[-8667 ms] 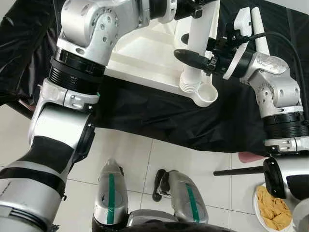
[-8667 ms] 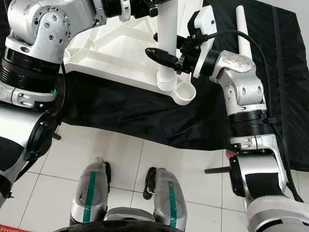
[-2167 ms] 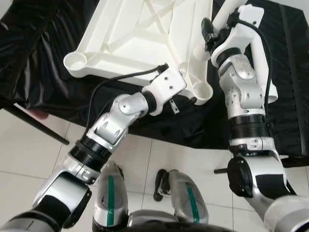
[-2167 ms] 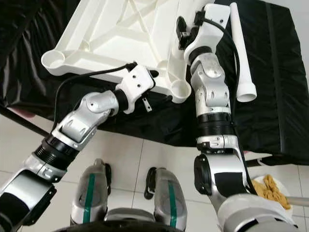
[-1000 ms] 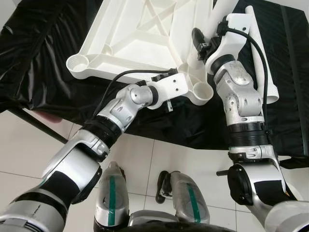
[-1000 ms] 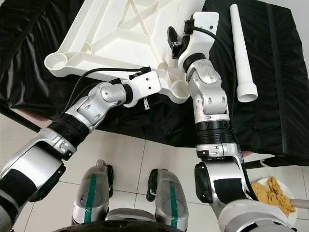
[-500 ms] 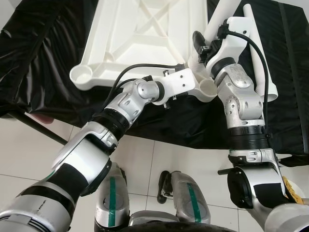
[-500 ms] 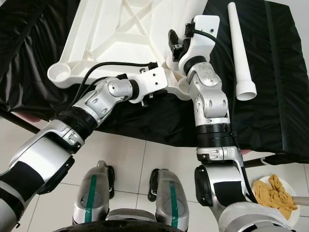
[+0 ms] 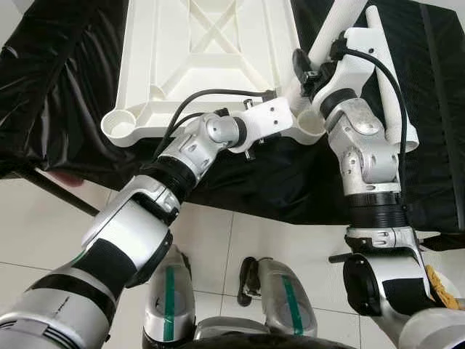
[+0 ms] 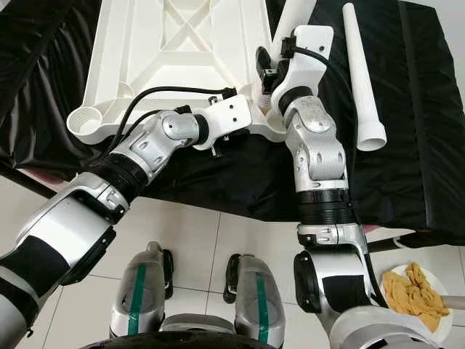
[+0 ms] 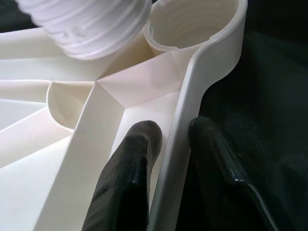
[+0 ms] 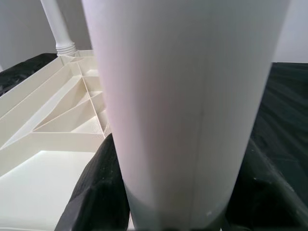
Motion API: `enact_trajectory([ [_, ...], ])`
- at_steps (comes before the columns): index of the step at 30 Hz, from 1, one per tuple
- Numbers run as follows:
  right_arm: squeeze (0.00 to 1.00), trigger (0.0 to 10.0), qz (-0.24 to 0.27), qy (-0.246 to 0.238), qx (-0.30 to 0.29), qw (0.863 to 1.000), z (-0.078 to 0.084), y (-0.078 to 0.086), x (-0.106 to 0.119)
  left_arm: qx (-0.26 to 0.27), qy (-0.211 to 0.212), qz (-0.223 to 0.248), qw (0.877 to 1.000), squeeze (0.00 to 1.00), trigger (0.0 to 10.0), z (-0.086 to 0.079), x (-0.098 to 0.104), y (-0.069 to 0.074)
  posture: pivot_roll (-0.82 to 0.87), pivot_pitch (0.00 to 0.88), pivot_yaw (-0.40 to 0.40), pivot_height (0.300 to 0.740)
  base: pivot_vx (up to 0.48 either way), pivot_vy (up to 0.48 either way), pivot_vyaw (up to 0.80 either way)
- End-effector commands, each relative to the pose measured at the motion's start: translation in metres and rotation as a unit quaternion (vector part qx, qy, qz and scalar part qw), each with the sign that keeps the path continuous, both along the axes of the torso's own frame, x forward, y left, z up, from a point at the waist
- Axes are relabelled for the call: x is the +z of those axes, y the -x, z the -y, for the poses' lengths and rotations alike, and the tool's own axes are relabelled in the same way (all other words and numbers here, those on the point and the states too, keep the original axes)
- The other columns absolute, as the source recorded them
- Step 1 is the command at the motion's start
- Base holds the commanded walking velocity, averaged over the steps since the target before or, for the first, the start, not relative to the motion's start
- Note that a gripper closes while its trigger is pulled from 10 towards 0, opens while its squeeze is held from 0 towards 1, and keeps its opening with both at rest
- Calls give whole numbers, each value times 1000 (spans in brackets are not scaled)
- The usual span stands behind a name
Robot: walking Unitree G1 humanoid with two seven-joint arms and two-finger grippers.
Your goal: Building children table
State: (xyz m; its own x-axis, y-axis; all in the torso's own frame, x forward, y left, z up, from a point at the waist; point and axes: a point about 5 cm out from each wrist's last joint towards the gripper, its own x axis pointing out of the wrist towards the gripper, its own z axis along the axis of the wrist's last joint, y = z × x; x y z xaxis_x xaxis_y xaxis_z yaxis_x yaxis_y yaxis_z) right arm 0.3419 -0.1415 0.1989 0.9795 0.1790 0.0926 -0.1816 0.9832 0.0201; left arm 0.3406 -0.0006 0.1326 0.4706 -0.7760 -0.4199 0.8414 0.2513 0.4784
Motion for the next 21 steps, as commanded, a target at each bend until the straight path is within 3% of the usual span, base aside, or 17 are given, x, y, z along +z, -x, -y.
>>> enact_trajectory([
  [1,0,10000,4,1,-8,1000,7,1,2,52,2,38,998,0,10000,-13,8,-13,68,56,-14,740,0,0,0],
  [4,0,10000,5,2,-13,1000,10,2,3,62,6,29,998,0,10000,-16,8,-15,66,61,-16,740,0,0,0],
  [5,0,10000,5,2,-13,1000,11,2,4,65,6,30,997,1000,10000,-18,8,-16,66,63,-17,740,0,0,0],
  [11,0,10000,2,5,-9,1000,12,3,5,78,-4,47,996,1000,10000,-23,11,-20,63,66,-18,740,0,0,0],
  [12,0,10000,1,8,-8,1000,14,3,5,78,-2,51,996,0,10000,-24,13,-21,63,67,-18,740,0,0,0],
  [17,0,10000,-5,15,-5,1000,19,5,5,78,26,45,996,0,10000,-25,22,-21,59,68,-21,740,0,0,0],
  [21,0,10000,-11,28,3,1000,23,7,5,69,106,32,991,0,10000,-21,48,-17,58,72,-24,740,0,0,0],
])
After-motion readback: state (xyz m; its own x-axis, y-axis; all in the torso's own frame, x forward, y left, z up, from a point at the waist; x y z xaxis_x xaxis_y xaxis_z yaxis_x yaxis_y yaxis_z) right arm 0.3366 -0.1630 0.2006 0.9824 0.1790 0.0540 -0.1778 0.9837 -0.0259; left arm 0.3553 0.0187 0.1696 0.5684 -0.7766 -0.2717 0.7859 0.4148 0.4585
